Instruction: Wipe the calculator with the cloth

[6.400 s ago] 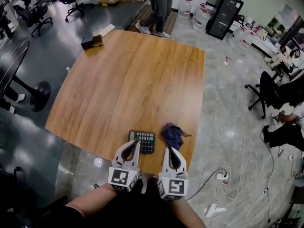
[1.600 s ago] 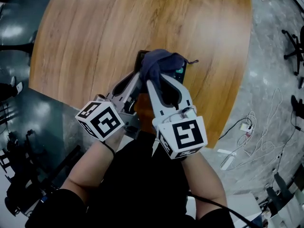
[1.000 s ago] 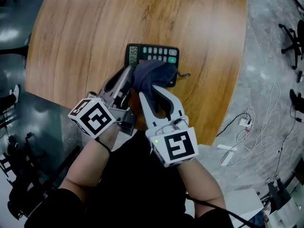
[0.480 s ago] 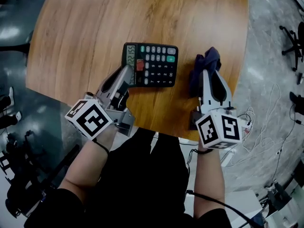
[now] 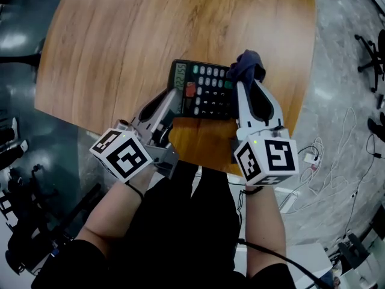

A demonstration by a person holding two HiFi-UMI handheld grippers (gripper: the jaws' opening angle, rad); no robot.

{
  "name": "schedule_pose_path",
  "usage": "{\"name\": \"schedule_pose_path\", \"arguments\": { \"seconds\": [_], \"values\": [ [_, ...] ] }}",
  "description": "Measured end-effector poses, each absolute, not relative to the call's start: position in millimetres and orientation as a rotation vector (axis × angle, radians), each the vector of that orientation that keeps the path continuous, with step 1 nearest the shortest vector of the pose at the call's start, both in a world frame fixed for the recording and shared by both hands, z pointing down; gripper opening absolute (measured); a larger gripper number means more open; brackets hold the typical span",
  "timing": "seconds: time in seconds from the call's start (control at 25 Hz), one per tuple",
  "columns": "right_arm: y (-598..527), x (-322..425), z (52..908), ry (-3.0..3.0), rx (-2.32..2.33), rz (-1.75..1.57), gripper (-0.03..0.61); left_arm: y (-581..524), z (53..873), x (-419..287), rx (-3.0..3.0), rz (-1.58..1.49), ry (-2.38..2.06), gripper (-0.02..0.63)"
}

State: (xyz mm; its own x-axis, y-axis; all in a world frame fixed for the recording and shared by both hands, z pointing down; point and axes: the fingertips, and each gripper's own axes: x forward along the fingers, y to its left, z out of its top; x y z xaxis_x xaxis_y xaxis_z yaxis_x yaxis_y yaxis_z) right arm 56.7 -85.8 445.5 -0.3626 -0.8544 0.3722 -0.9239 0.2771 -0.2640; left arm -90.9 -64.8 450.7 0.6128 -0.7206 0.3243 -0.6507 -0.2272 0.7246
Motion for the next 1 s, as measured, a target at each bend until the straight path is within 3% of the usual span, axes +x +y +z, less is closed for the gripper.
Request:
{"name": "schedule_pose_path", "arguments": {
  "seconds": [0.52,1.0],
  "values": [
    [-43,-32,440,-2.545,1.392,0.727,0.075,-61,461,-86,1.914,-0.075,-1.110,0.051],
    [-6,-57,396,-2.755,1.165,0.943,0.072,-67,467,-99,1.854,-0.120,-1.162,0.049]
  ]
}}
